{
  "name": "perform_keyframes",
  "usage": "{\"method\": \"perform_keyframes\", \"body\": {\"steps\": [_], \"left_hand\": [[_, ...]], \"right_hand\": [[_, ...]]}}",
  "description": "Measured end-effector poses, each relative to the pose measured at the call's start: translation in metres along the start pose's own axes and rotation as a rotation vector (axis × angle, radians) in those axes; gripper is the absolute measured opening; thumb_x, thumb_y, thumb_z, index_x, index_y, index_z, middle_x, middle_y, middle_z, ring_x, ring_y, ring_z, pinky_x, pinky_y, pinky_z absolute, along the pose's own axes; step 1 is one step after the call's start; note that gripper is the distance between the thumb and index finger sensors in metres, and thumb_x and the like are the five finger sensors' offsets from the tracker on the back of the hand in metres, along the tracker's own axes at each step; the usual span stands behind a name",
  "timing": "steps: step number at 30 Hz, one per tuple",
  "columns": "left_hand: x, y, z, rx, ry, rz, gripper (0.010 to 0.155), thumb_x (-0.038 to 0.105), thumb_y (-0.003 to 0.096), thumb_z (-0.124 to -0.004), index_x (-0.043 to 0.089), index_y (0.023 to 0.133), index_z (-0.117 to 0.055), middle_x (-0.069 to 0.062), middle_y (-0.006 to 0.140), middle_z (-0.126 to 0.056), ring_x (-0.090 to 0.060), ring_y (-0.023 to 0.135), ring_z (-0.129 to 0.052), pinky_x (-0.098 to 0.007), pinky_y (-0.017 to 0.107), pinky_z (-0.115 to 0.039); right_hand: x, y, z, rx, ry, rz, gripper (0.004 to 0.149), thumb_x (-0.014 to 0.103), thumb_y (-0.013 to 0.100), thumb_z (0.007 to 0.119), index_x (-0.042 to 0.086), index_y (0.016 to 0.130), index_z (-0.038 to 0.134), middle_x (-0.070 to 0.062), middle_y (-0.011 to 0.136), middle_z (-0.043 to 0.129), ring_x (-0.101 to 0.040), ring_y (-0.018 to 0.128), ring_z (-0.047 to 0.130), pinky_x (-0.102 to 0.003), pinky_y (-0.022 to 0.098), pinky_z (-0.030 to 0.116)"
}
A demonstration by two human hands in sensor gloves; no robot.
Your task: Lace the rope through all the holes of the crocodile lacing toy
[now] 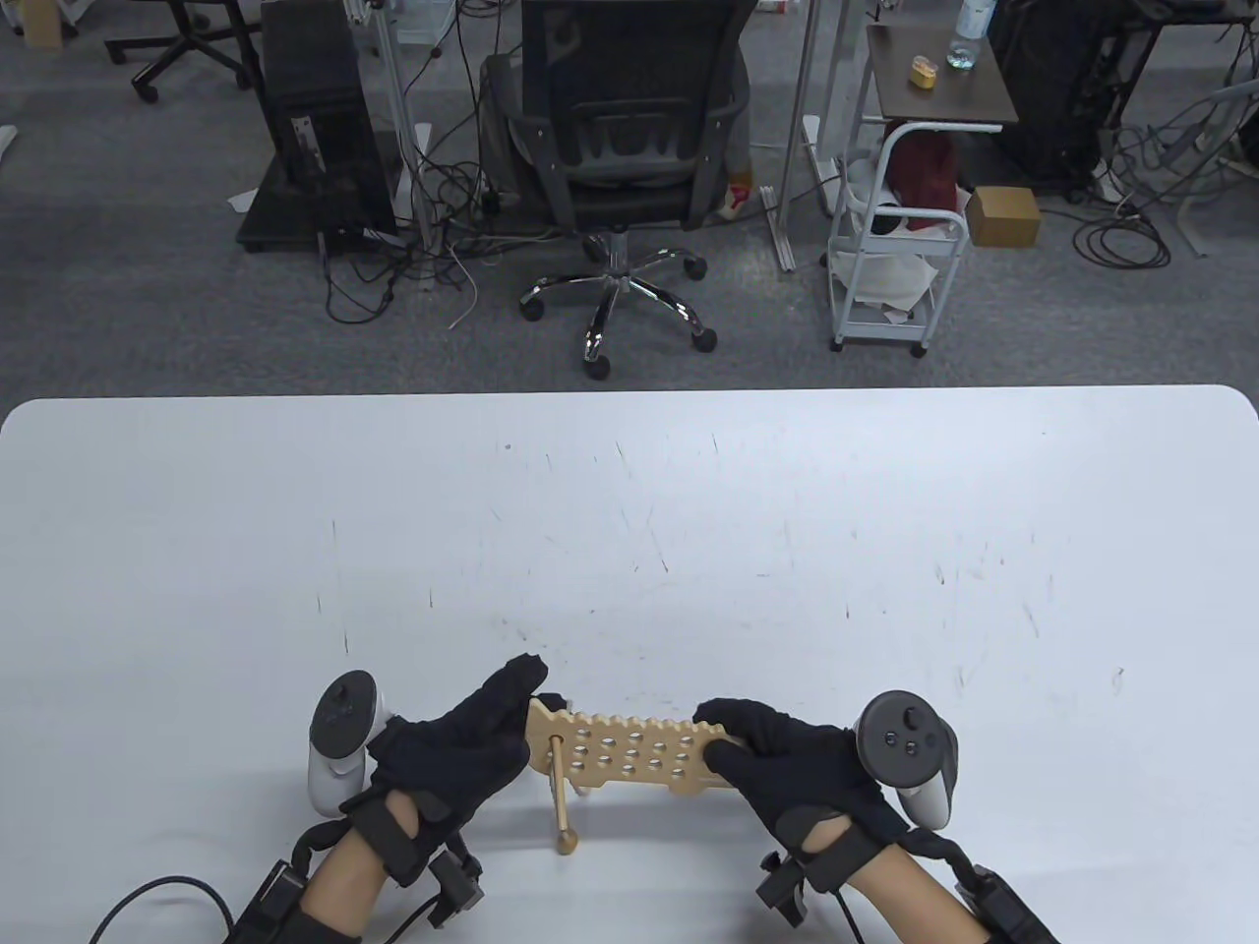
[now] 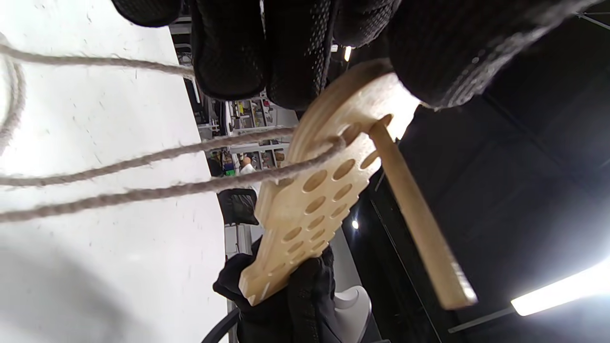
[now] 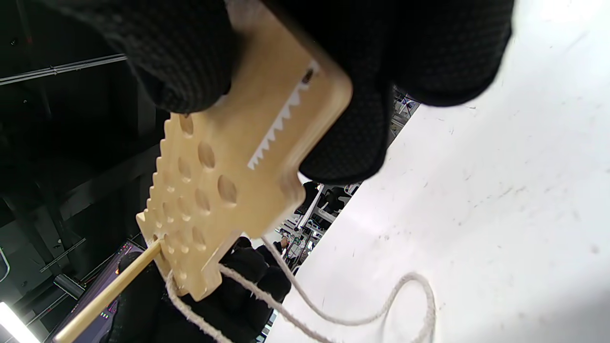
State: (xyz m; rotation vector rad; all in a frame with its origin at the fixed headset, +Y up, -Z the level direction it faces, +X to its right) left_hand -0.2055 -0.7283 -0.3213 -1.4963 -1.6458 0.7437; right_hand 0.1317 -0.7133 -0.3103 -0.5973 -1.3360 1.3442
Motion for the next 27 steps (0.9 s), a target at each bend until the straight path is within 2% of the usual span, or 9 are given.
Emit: {"method": "perform_keyframes", "body": {"steps": [6, 14, 27], "left_hand": [[-0.001, -0.002, 0.009, 0.066, 0.002, 0.013, 0.072, 0.053, 0.0421, -0.085, 0.043, 0.106, -0.054, 0.005, 0.102, -0.081, -0.03, 0.092, -0.08, -0.056, 0.076, -0.054], [0.005, -0.005, 0.011, 0.116, 0.092, -0.002, 0.07, 0.054, 0.043, -0.084, 0.048, 0.106, -0.054, -0.001, 0.105, -0.07, -0.032, 0.096, -0.069, -0.057, 0.077, -0.048], [0.037, -0.013, -0.004, 0.212, 0.589, -0.163, 0.071, 0.05, 0.0403, -0.089, 0.059, 0.102, -0.055, 0.0, 0.112, -0.042, -0.031, 0.103, -0.045, -0.055, 0.079, -0.039]], "right_hand": [[0.0, -0.001, -0.003, -0.018, -0.001, -0.002, 0.043, 0.034, 0.043, 0.086, 0.024, 0.085, 0.081, -0.004, 0.071, 0.099, -0.029, 0.054, 0.105, -0.048, 0.042, 0.081], [-0.001, -0.001, -0.007, -0.048, -0.008, 0.016, 0.044, 0.034, 0.044, 0.086, 0.023, 0.085, 0.081, -0.004, 0.071, 0.099, -0.029, 0.053, 0.106, -0.048, 0.042, 0.081], [-0.003, -0.001, -0.012, -0.074, -0.01, 0.054, 0.044, 0.035, 0.044, 0.085, 0.02, 0.085, 0.081, -0.005, 0.07, 0.1, -0.028, 0.051, 0.107, -0.047, 0.04, 0.082]]}}
Point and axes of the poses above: the tracker on the back of each hand, its own x axis roughly to the thumb side, its own y axis roughly from the wrist to the fingertips, z = x × y, the point moved 3 cm from there along y, roughly from the wrist to the fingertips
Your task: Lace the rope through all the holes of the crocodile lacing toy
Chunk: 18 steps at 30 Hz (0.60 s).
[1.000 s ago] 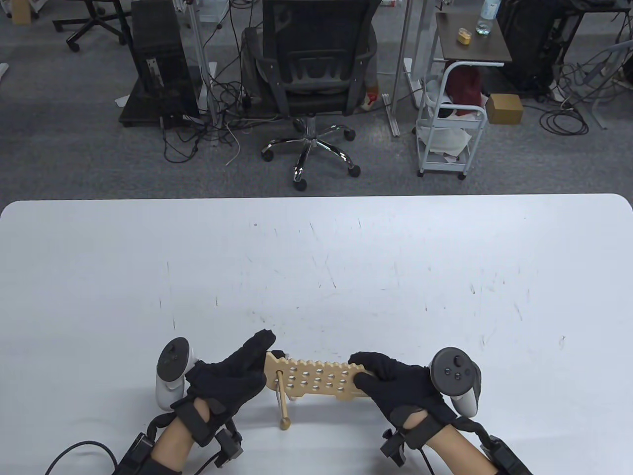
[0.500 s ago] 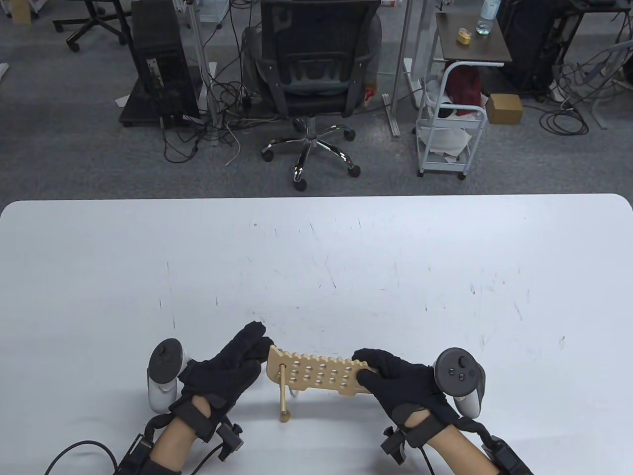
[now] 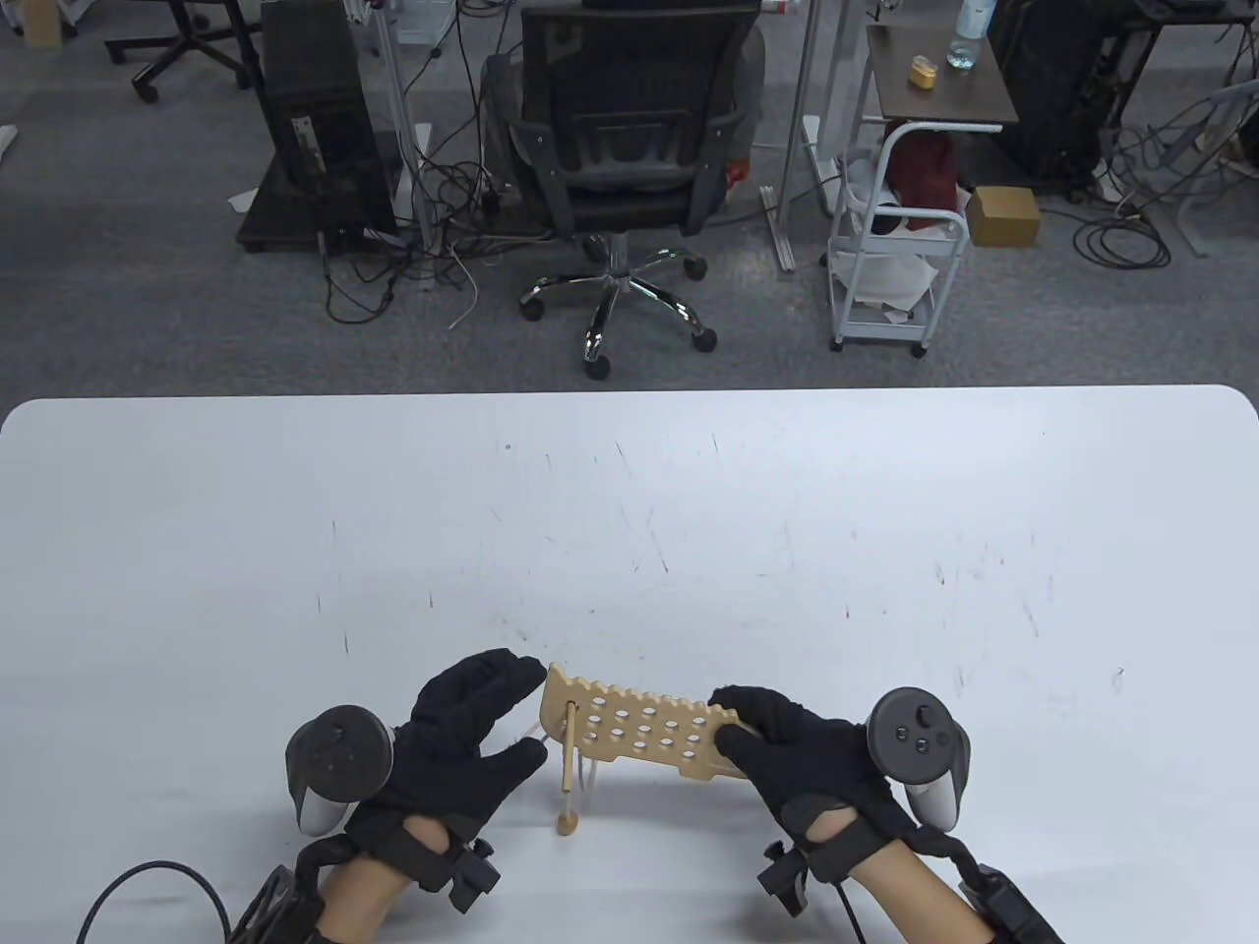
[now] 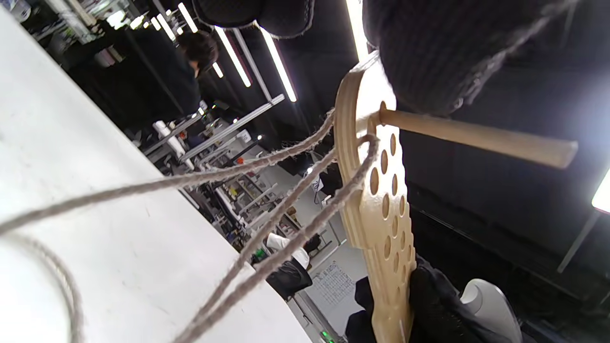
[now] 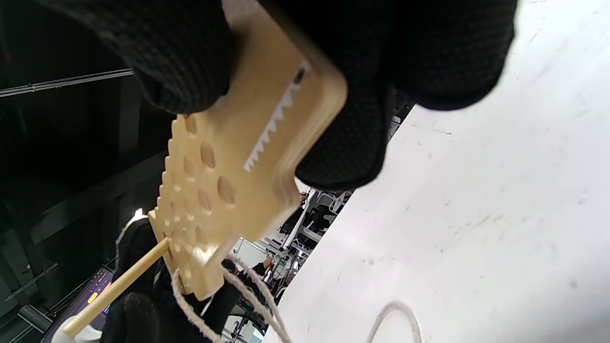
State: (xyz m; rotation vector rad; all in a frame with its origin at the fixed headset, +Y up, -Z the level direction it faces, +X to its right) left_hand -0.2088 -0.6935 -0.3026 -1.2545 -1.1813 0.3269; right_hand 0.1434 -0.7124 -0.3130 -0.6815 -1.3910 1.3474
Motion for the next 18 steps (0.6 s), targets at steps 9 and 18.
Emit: {"method": "perform_keyframes", "body": {"steps": [9, 18], "left_hand": [[0.022, -0.002, -0.009, -0.007, 0.184, -0.086, 0.068, 0.045, 0.0394, -0.093, 0.061, 0.098, -0.063, 0.003, 0.118, -0.021, -0.033, 0.111, -0.026, -0.057, 0.081, -0.033], [0.024, -0.002, -0.015, -0.014, 0.213, -0.097, 0.05, 0.041, 0.0394, -0.093, 0.056, 0.086, -0.083, 0.004, 0.118, -0.026, -0.034, 0.111, -0.025, -0.058, 0.08, -0.032]], "right_hand": [[0.0, 0.0, 0.003, 0.019, -0.003, 0.002, 0.044, 0.034, 0.044, 0.085, 0.019, 0.085, 0.081, -0.005, 0.069, 0.1, -0.028, 0.05, 0.107, -0.047, 0.04, 0.083], [0.001, 0.0, 0.009, 0.043, -0.016, -0.003, 0.044, 0.034, 0.044, 0.085, 0.019, 0.085, 0.081, -0.006, 0.069, 0.1, -0.028, 0.05, 0.107, -0.047, 0.039, 0.083]]}}
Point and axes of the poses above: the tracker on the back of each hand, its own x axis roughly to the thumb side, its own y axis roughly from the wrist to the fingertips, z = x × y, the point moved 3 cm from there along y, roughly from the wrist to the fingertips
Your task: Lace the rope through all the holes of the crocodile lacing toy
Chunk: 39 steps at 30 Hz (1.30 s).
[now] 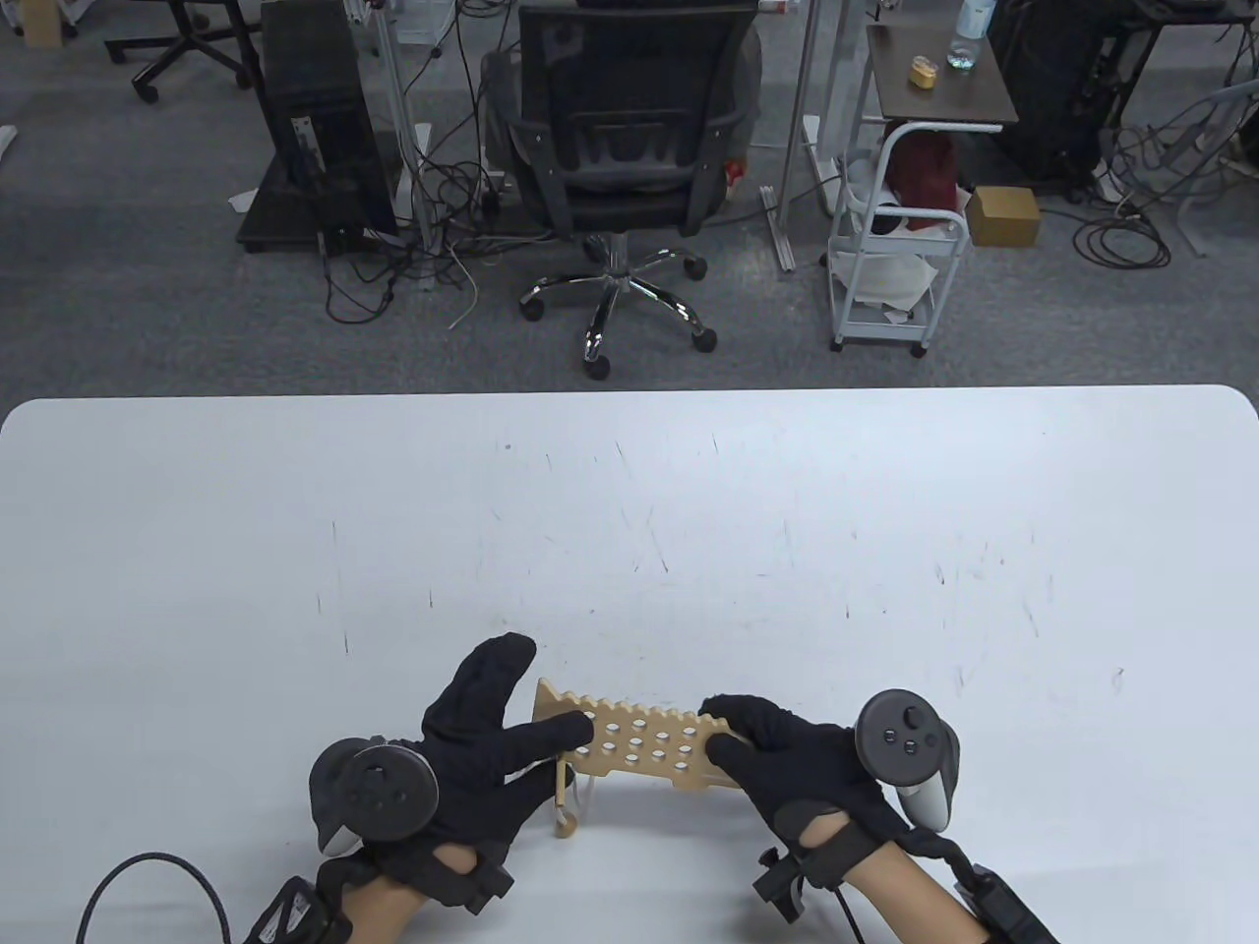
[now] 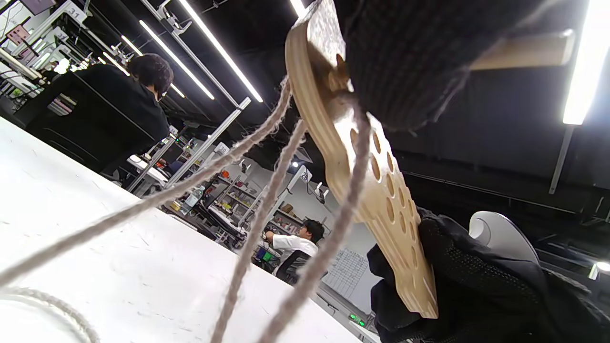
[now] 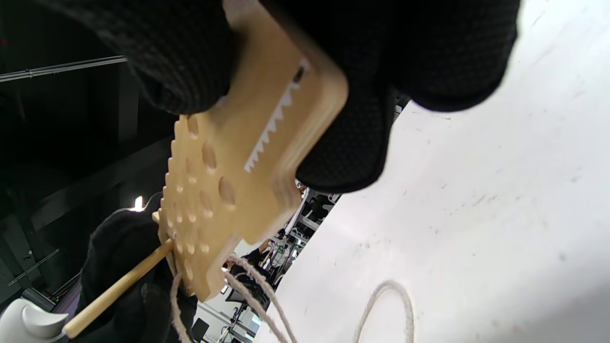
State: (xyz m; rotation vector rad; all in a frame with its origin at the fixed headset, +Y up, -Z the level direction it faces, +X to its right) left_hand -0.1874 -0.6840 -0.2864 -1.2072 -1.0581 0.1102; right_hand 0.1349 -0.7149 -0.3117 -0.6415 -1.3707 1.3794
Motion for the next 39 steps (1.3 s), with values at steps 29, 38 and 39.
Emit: {"method": "perform_keyframes", "body": {"steps": [29, 38, 39], "left_hand": [[-0.02, -0.004, 0.024, 0.129, 0.019, 0.124, 0.044, 0.041, 0.0411, -0.089, 0.05, 0.084, -0.086, -0.003, 0.114, -0.054, -0.036, 0.107, -0.047, -0.058, 0.078, -0.04], [-0.033, -0.007, 0.034, 0.167, 0.045, 0.18, 0.044, 0.041, 0.0413, -0.089, 0.05, 0.085, -0.085, -0.003, 0.113, -0.057, -0.036, 0.106, -0.05, -0.058, 0.078, -0.04], [-0.035, -0.007, 0.036, 0.172, 0.046, 0.187, 0.044, 0.041, 0.0413, -0.089, 0.05, 0.085, -0.085, -0.003, 0.113, -0.057, -0.036, 0.106, -0.05, -0.058, 0.078, -0.04]], "right_hand": [[-0.008, 0.003, -0.02, -0.082, -0.04, 0.05, 0.044, 0.035, 0.044, 0.086, 0.019, 0.085, 0.081, -0.005, 0.069, 0.101, -0.028, 0.05, 0.107, -0.047, 0.04, 0.082], [-0.012, 0.004, -0.03, -0.112, -0.033, 0.066, 0.044, 0.035, 0.044, 0.086, 0.019, 0.085, 0.081, -0.006, 0.069, 0.1, -0.028, 0.05, 0.107, -0.047, 0.04, 0.082], [-0.013, 0.004, -0.031, -0.116, -0.031, 0.068, 0.044, 0.035, 0.044, 0.086, 0.019, 0.085, 0.081, -0.005, 0.069, 0.1, -0.028, 0.05, 0.107, -0.046, 0.04, 0.082]]}}
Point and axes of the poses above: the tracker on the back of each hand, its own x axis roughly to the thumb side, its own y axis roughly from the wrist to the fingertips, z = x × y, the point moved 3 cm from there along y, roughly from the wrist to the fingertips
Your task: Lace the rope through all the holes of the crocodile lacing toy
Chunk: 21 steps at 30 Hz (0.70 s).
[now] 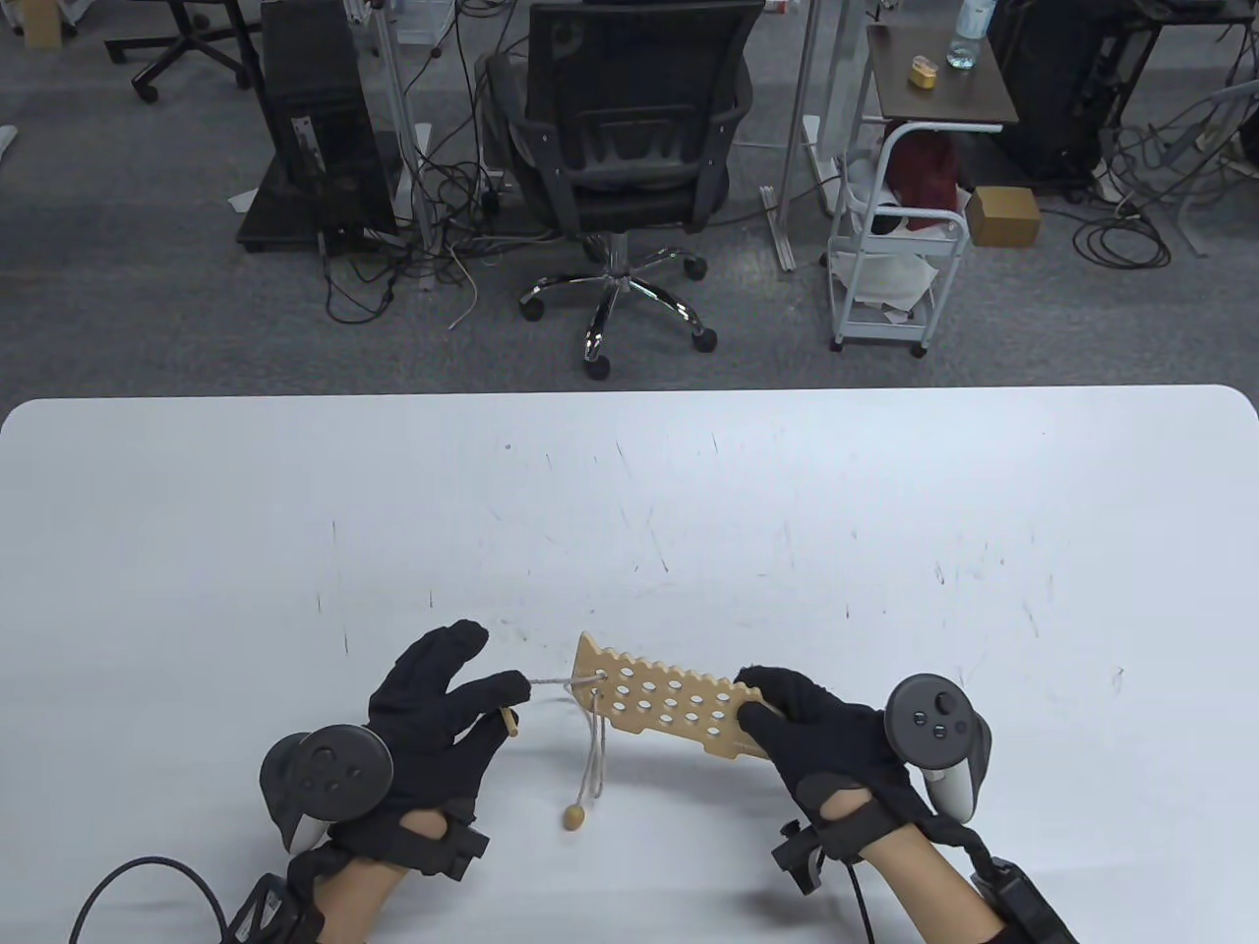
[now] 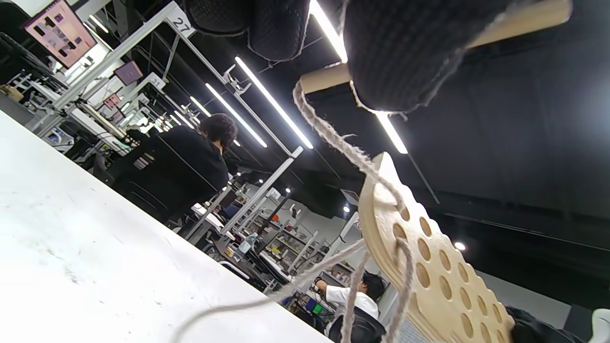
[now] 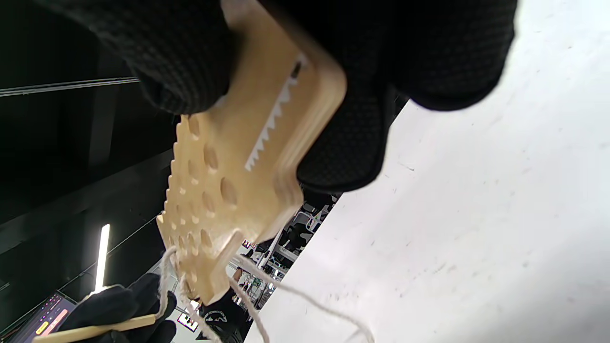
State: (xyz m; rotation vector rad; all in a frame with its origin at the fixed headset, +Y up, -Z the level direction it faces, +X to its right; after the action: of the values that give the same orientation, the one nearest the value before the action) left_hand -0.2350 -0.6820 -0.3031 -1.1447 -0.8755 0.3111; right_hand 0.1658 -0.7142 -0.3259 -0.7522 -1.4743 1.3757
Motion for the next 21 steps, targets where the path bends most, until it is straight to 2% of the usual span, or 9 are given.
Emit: {"method": "perform_keyframes", "body": {"steps": [21], "left_hand": [[-0.028, -0.001, 0.038, 0.145, -0.017, 0.112, 0.044, 0.041, 0.0417, -0.088, 0.05, 0.085, -0.085, -0.003, 0.111, -0.061, -0.036, 0.104, -0.054, -0.059, 0.078, -0.04]], "right_hand": [[-0.015, 0.007, -0.019, -0.054, 0.006, 0.06, 0.044, 0.035, 0.044, 0.086, 0.019, 0.085, 0.081, -0.006, 0.069, 0.1, -0.028, 0.051, 0.107, -0.047, 0.04, 0.082]]}}
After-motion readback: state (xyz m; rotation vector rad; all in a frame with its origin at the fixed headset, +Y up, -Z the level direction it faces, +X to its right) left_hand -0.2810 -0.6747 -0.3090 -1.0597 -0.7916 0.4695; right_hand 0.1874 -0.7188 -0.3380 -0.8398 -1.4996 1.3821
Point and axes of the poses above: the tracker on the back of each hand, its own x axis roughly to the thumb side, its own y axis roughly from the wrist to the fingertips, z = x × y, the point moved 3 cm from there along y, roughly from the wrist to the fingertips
